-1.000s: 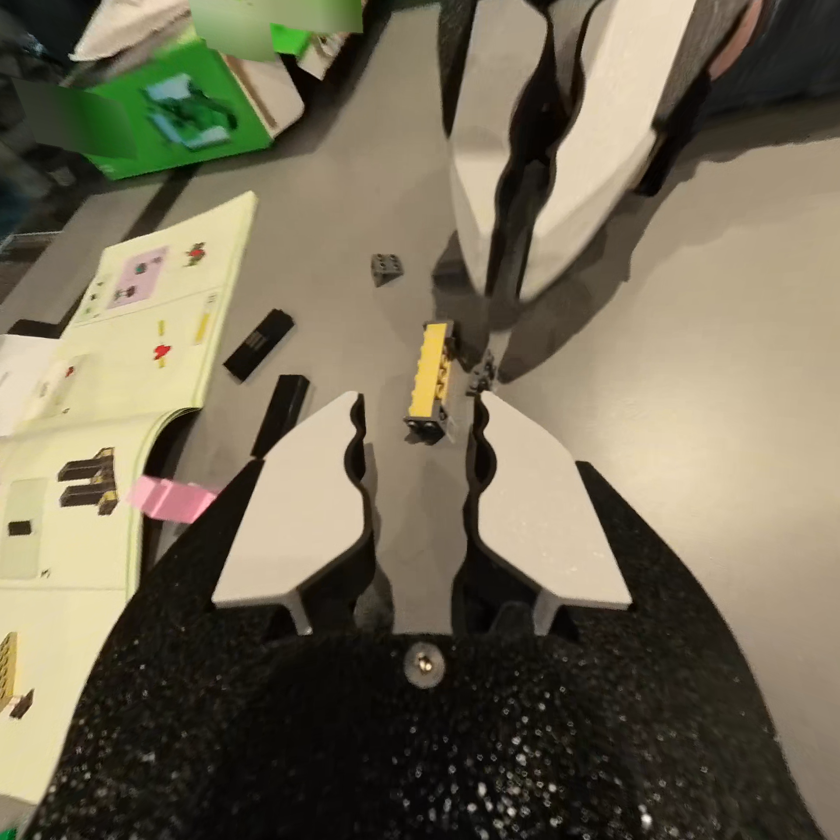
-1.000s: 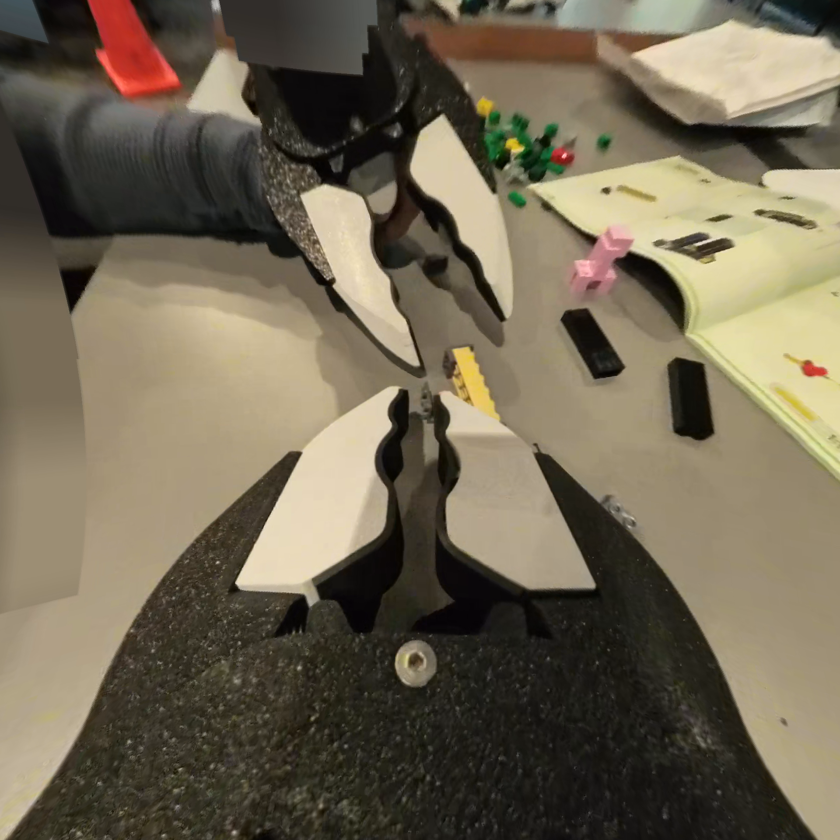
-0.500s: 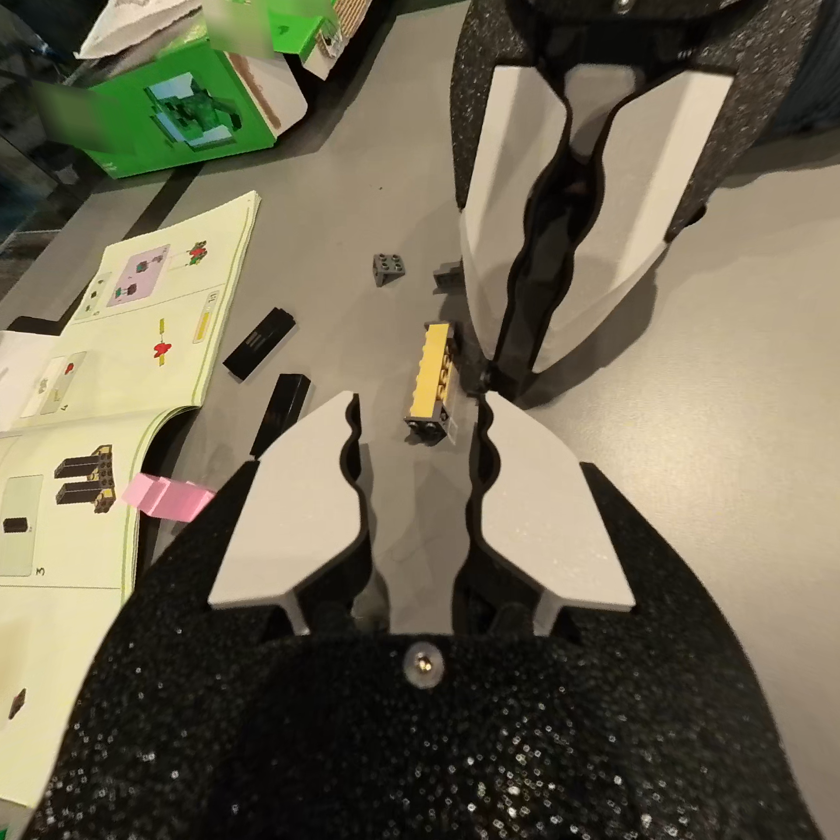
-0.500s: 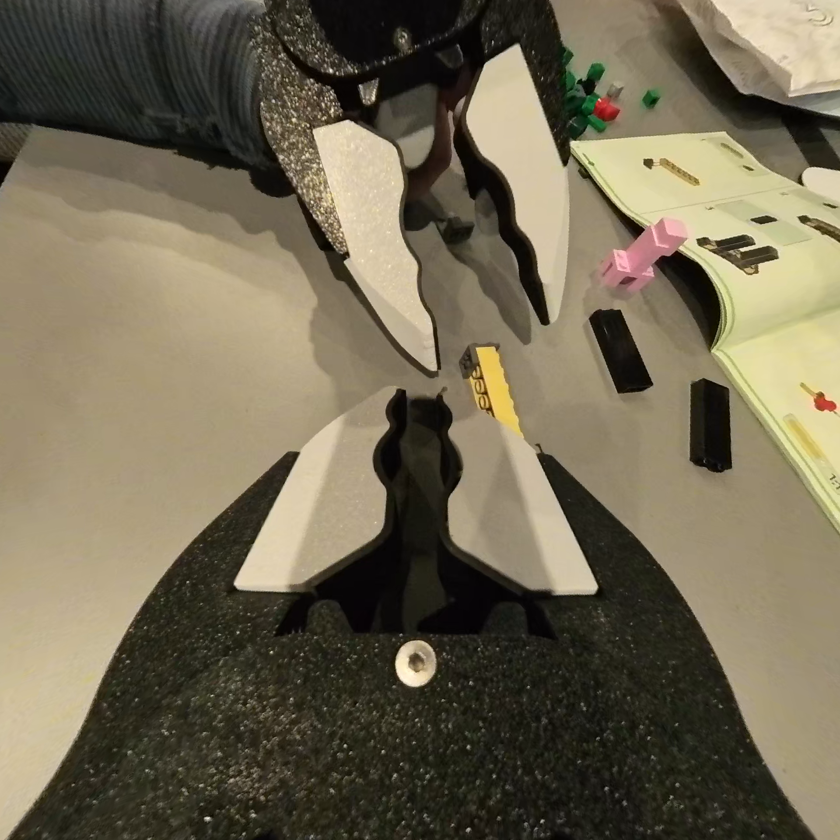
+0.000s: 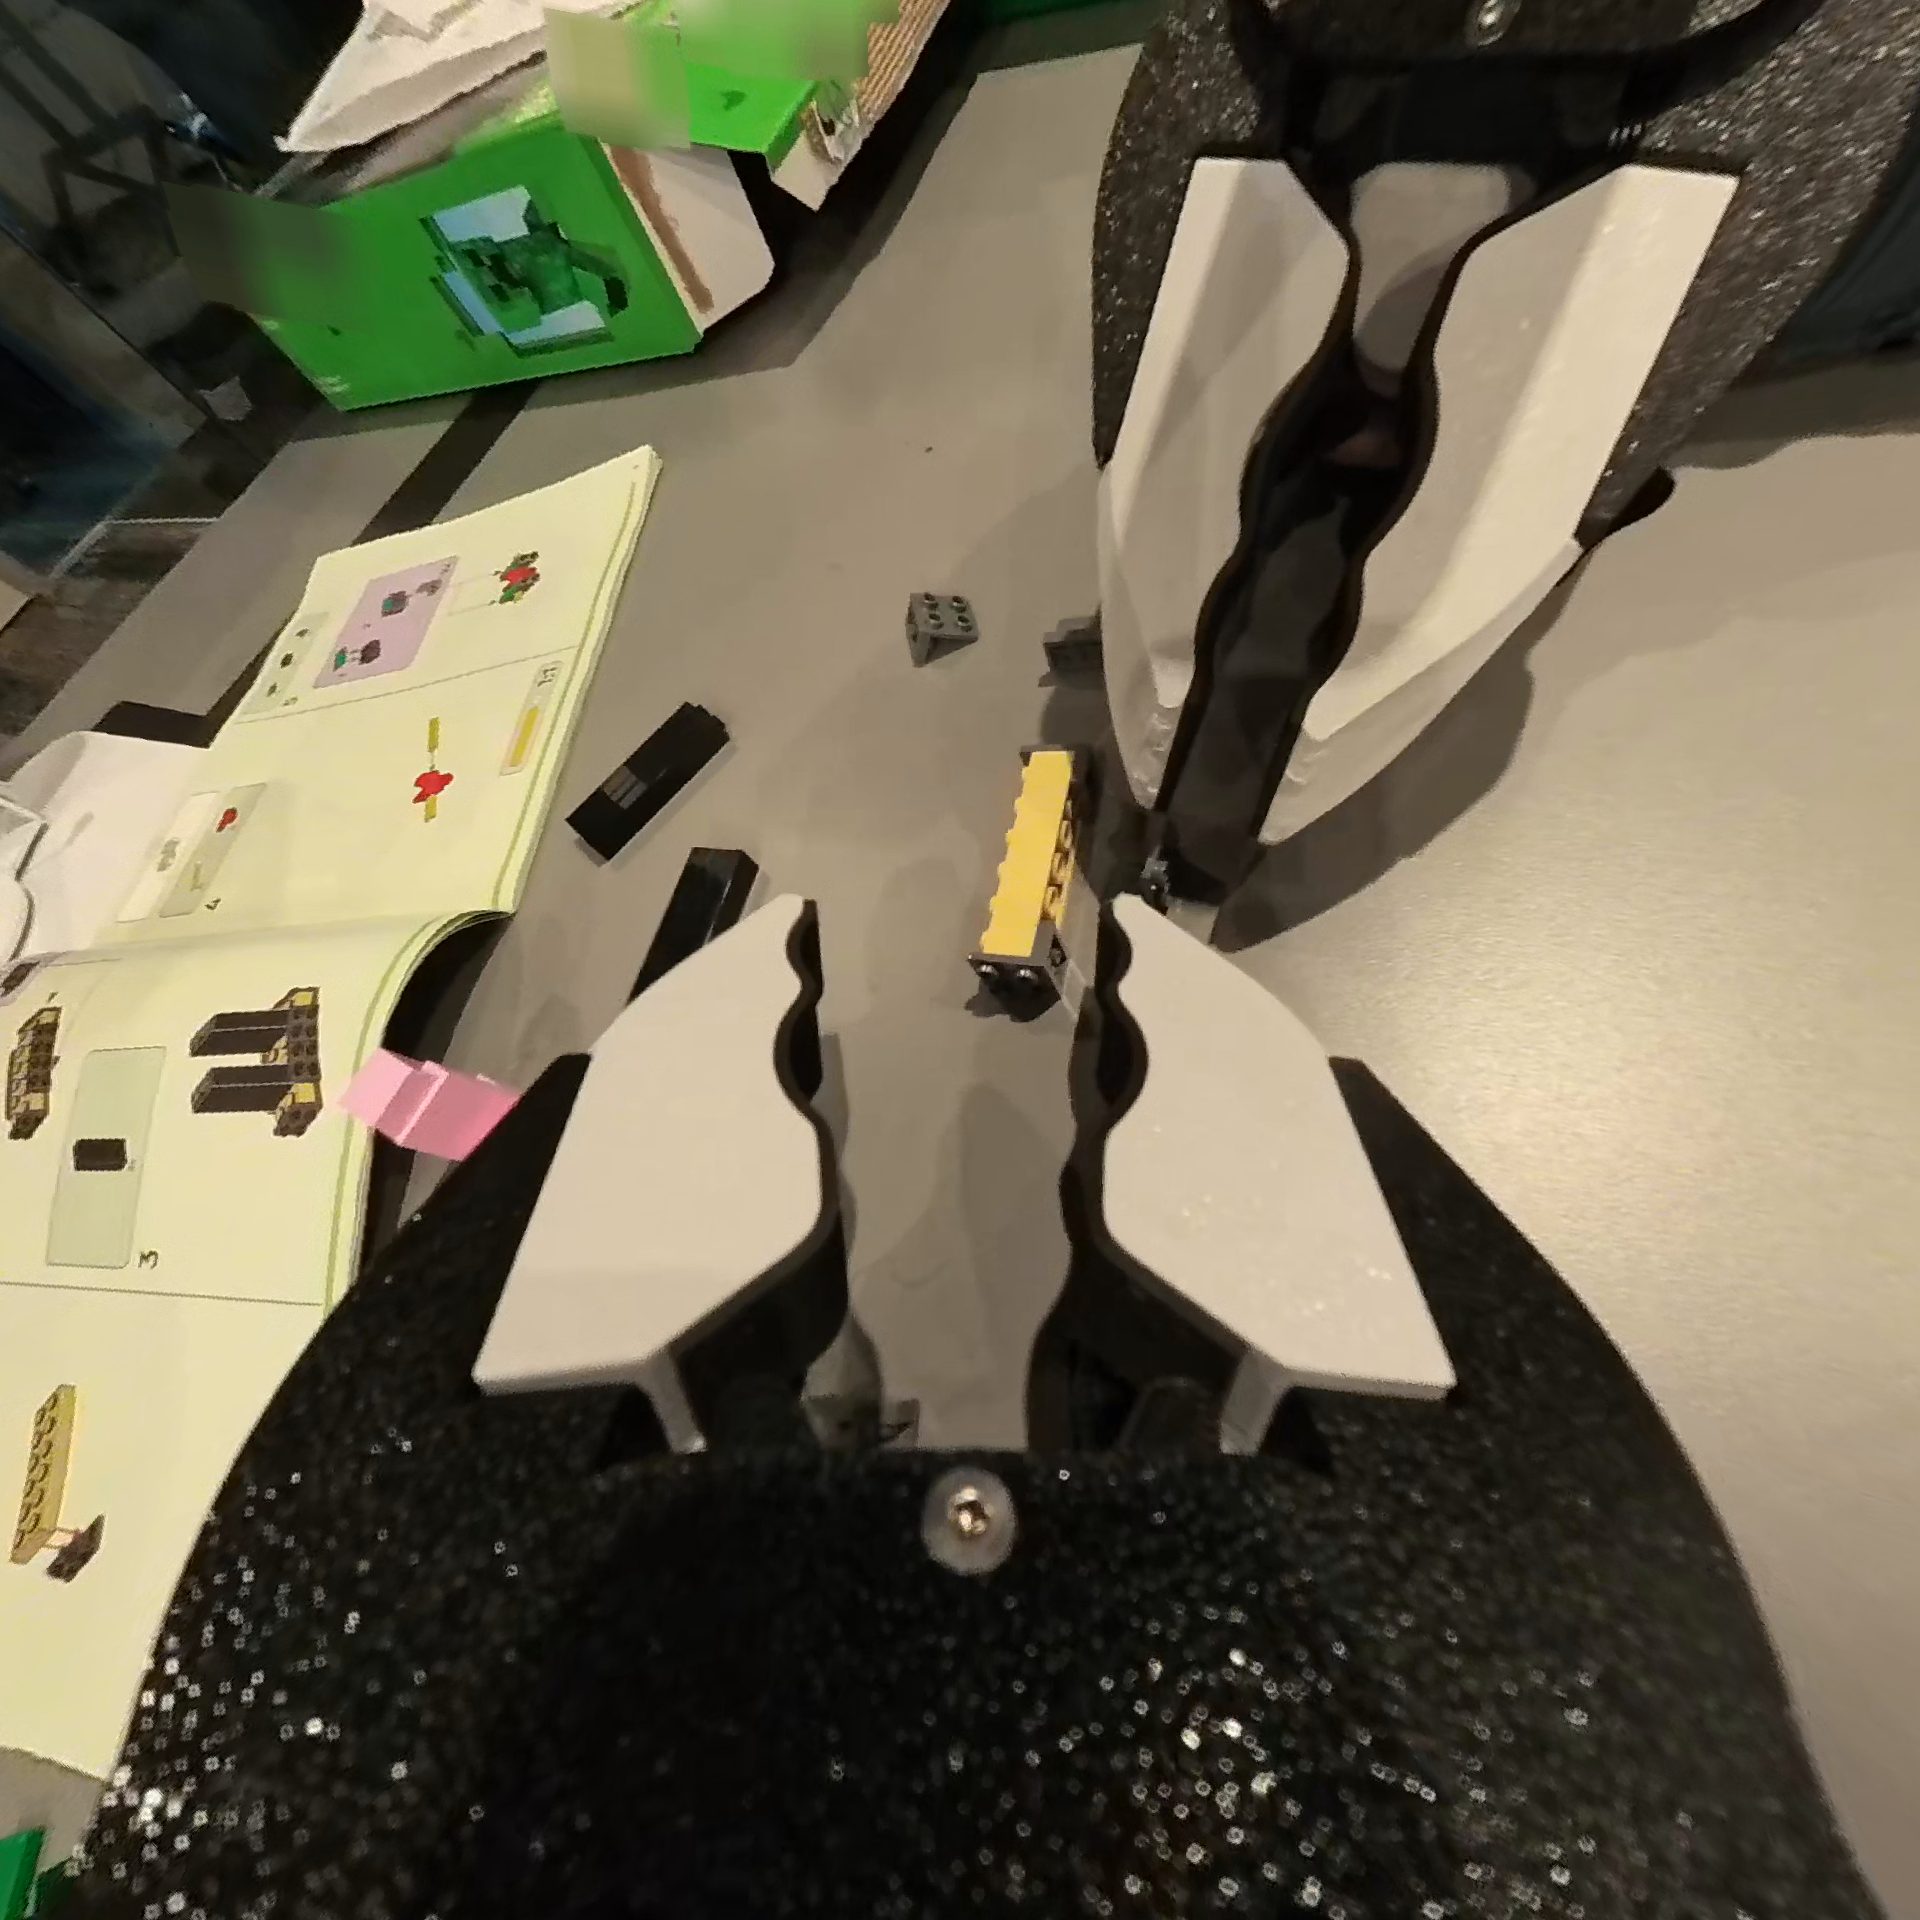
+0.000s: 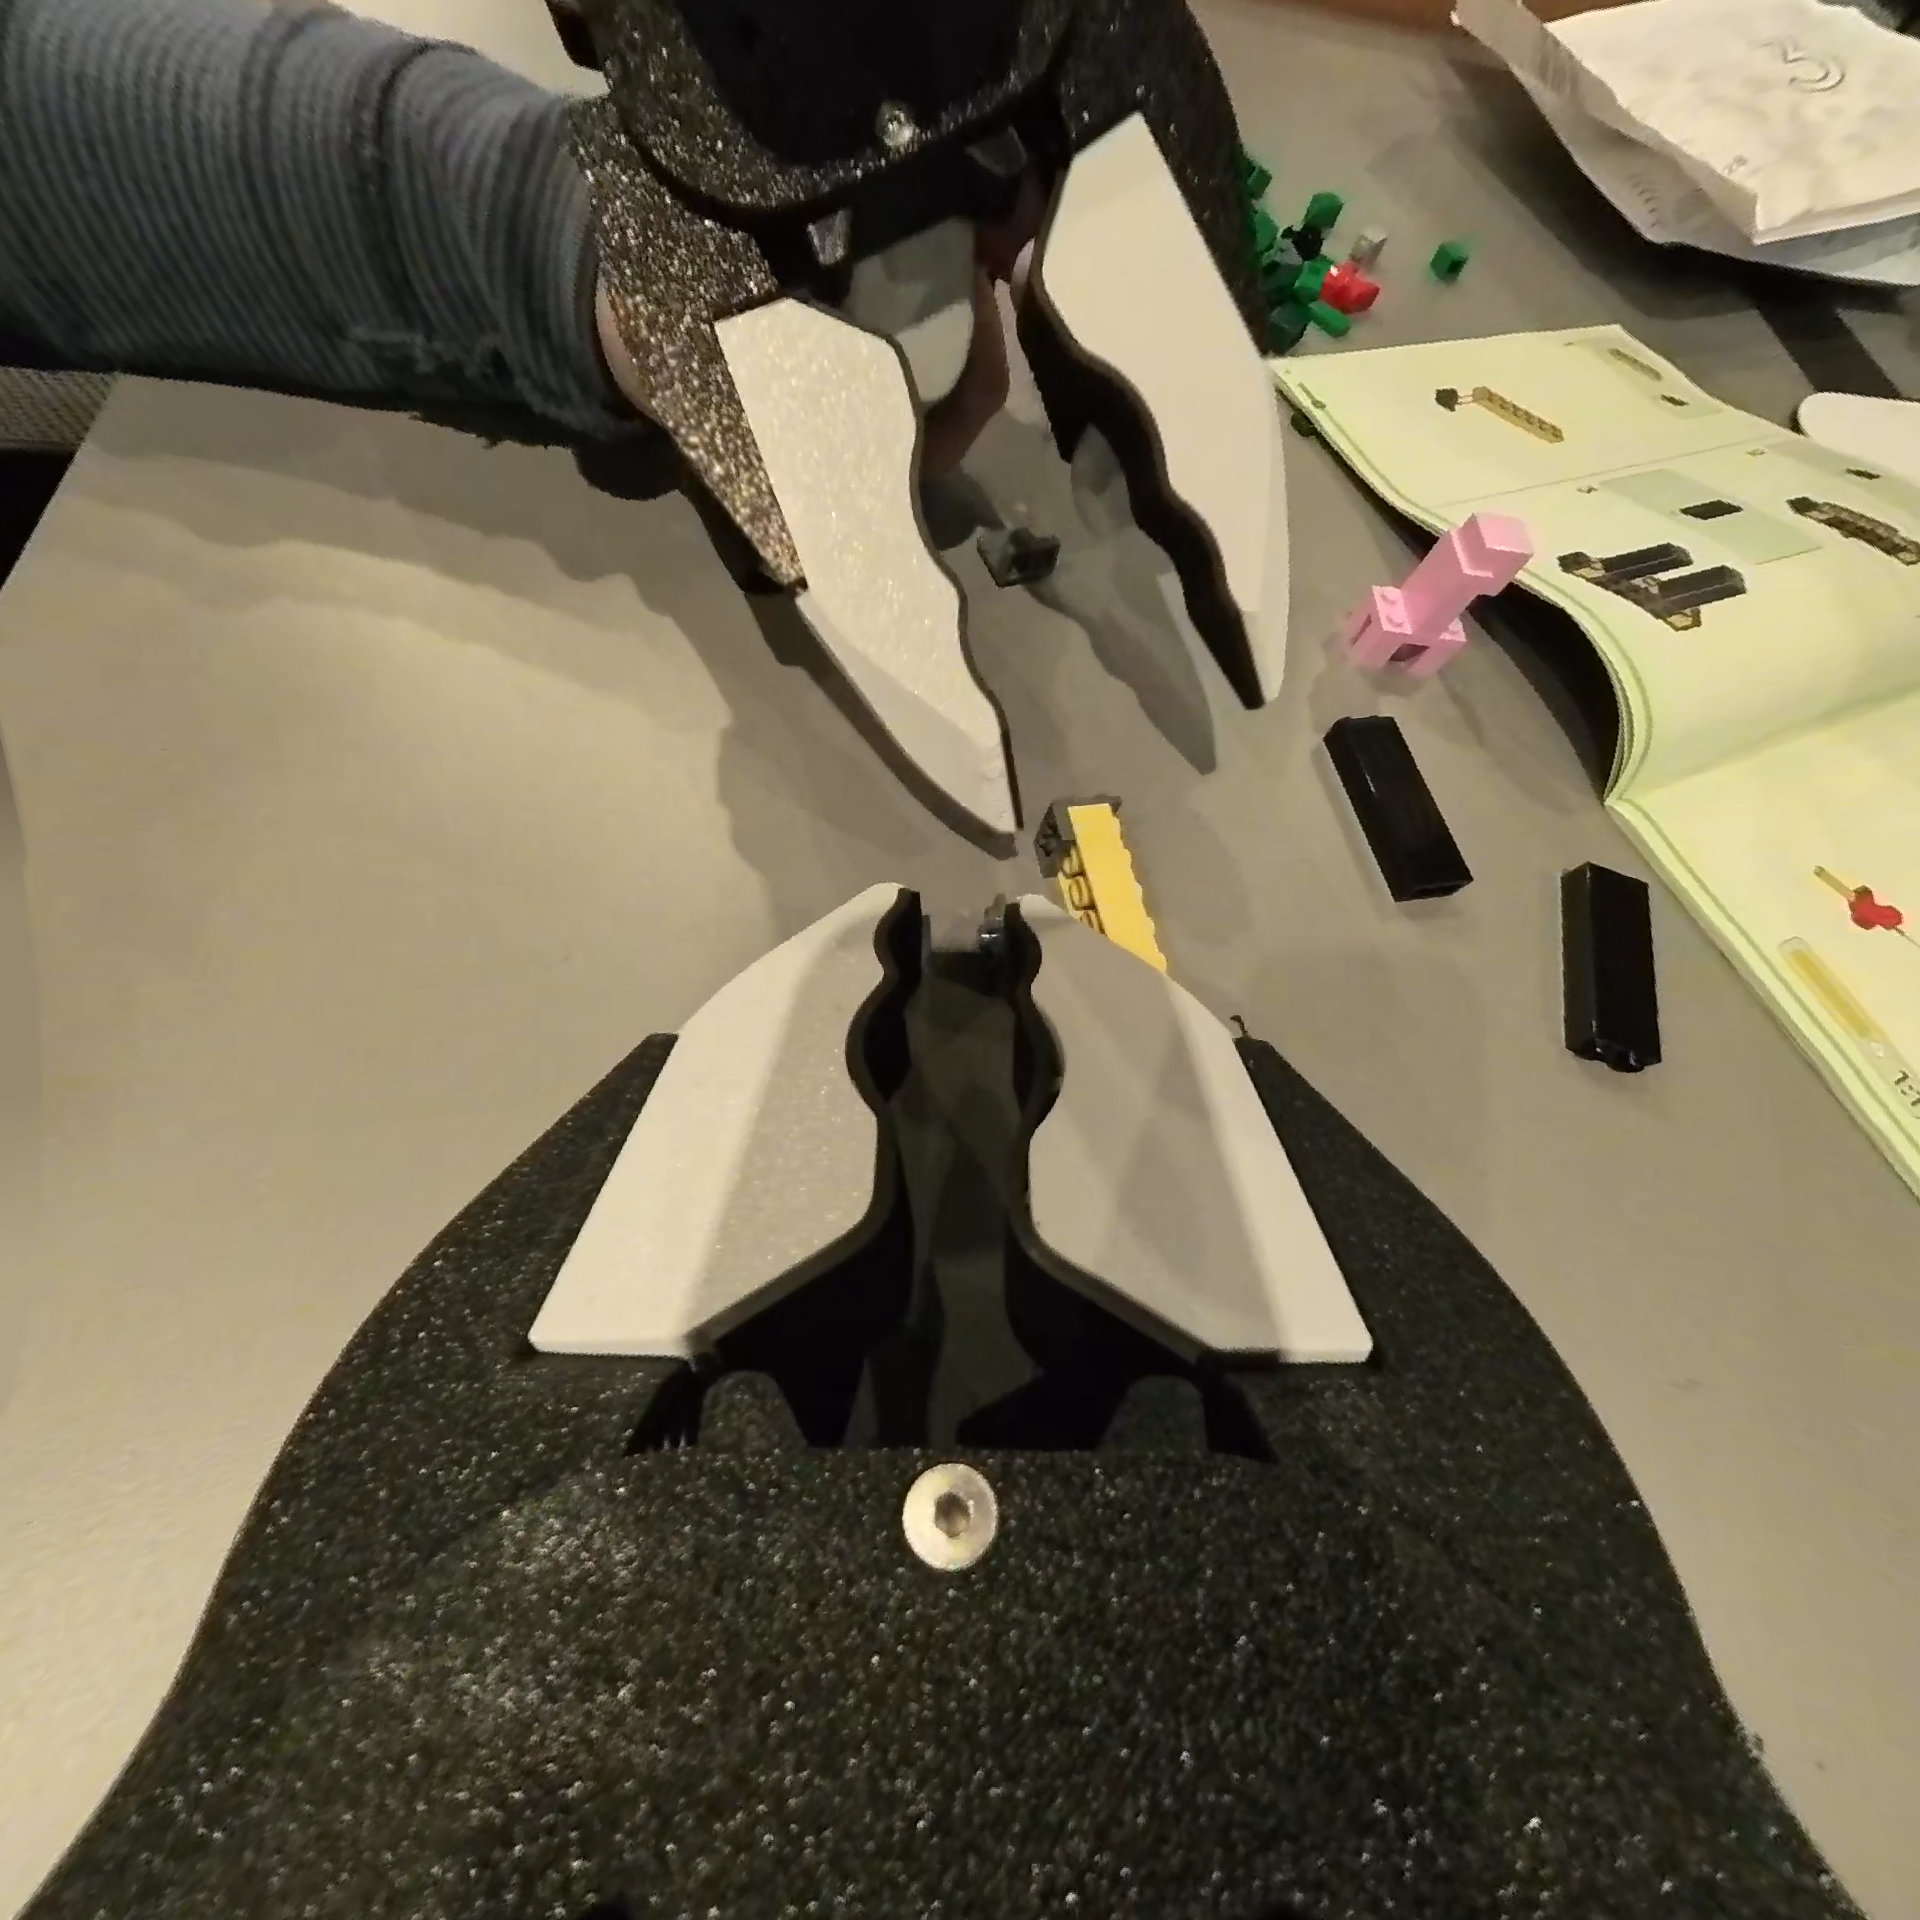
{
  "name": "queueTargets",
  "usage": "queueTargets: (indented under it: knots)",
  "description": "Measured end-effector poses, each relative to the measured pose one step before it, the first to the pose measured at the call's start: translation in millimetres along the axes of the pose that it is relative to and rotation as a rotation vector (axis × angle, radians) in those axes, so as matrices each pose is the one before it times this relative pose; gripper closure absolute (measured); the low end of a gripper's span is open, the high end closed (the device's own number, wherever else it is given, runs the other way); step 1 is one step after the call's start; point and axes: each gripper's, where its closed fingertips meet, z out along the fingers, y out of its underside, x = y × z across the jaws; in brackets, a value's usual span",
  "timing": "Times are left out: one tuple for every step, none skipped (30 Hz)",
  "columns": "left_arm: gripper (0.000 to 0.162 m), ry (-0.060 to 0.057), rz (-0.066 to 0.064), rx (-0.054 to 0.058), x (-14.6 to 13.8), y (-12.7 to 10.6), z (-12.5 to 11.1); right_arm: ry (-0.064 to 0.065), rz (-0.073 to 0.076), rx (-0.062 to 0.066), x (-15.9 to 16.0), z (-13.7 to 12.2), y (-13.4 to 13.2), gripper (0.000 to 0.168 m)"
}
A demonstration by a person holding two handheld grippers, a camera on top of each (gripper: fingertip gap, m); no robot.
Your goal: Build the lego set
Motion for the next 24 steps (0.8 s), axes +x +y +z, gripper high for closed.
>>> queueTargets:
  knots:
    - [0.112,-0.0018,-0.0007,0.0006,-0.32,-0.03,-0.16,-0.001,0.0027,0.0003,0.13,-0.01,-0.05,0.153]
    - [0.112,-0.0016,-0.0012,-0.0008,-0.28,0.23,0.03,-0.0008,0.0028,0.0005,0.19,-0.07,-0.02,0.153]
    - [0.112,-0.0007,-0.0015,-0.0007,-0.27,0.16,0.01,0.0002,0.0023,0.0017,0.24,-0.2,-0.19,0.153]
    - [0.112,0.0004,-0.0018,0.0005,0.01,0.07,0.12,0.0006,0.0014,0.003,0.17,-0.19,-0.34,0.153]
    - [0.112,0.0005,-0.001,0.0006,0.1,-0.11,-0.09,0.0006,0.0006,0.0038,0.14,-0.42,-0.4,0.153]
    - [0.112,-0.0008,0.001,0.0003,-0.1,-0.15,-0.04,0.0001,0.0002,0.0042,0.06,-0.26,-0.42,0.153]
    - [0.112,-0.002,0.0022,0.0004,-0.16,-0.25,0.01,-0.0001,0.001,0.0038,0.11,-0.38,-0.41,0.153]
    - [0.112,-0.0011,0.0016,-0.0002,-0.02,-0.04,0.17,-0.0008,0.0027,0.0023,0.11,-0.23,-0.22,0.153]
    - [0.112,-0.0003,0.0005,-0.0012,0.0,0.21,0.18,-0.0015,0.0039,0.0015,0.21,-0.16,-0.16,0.153]
    - [0.111,-0.0013,0.0005,-0.0013,-0.14,0.29,0.09,0.0004,0.004,0.0026,0.4,-0.2,-0.24,0.153]
    - [0.111,-0.0022,0.0002,-0.0004,-0.28,0.18,-0.07,0.0027,0.0028,0.0046,0.53,-0.48,-0.52,0.152]
    - [0.111,-0.002,-0.0007,0.001,-0.37,-0.17,-0.17,0.0031,0.0013,0.0067,0.47,-0.53,-0.72,0.152]
    - [0.111,-0.0021,-0.0011,0.0018,-0.49,-0.28,-0.23,0.001,0.0009,0.0077,0.23,-0.7,-0.83,0.153]
    - [0.111,-0.0035,-0.0005,0.0024,-0.6,-0.52,-0.41,0.0003,0.002,0.0072,0.16,-0.7,-0.78,0.153]
    - [0.111,-0.0038,-0.0001,0.0027,-0.61,-0.4,-0.29,0.0001,0.0037,0.0057,0.41,-0.47,-0.61,0.153]
    - [0.111,-0.0029,-0.0011,0.0016,-0.54,-0.05,-0.23,0.0003,0.0052,0.0041,0.51,-0.49,-0.43,0.153]
    - [0.111,-0.0019,-0.0022,0.0001,-0.48,0.18,-0.08,0.001,0.0049,0.0036,0.61,-0.28,-0.4,0.152]
    - [0.11,-0.0009,-0.003,-0.0003,-0.36,0.34,-0.04,0.001,0.0033,0.0041,0.36,-0.42,-0.42,0.152]
    - [0.11,-0.0002,-0.0033,-0.0001,-0.37,0.21,0.04,0.0013,0.0021,0.0048,0.4,-0.41,-0.51,0.152]
    - [0.11,-0.0003,-0.0023,0.0001,-0.29,0.04,-0.04,0.0011,0.0014,0.0048,0.24,-0.5,-0.49,0.151]
    - [0.109,-0.0014,-0.0001,0.0005,-0.21,-0.1,-0.09,0.0004,0.0014,0.004,0.14,-0.32,-0.4,0.151]
    - [0.109,-0.0026,0.0019,0.0009,-0.26,-0.31,-0.18,0.0002,0.0016,0.0031,0.19,-0.33,-0.3,0.151]
    - [0.109,-0.0027,0.002,0.0012,-0.25,-0.2,-0.2,0.0003,0.0019,0.0023,0.19,-0.19,-0.31,0.151]
    - [0.109,-0.0008,0.0007,0.0011,-0.07,-0.12,-0.03,-0.0006,0.0019,0.0021,0.11,-0.24,-0.14,0.151]
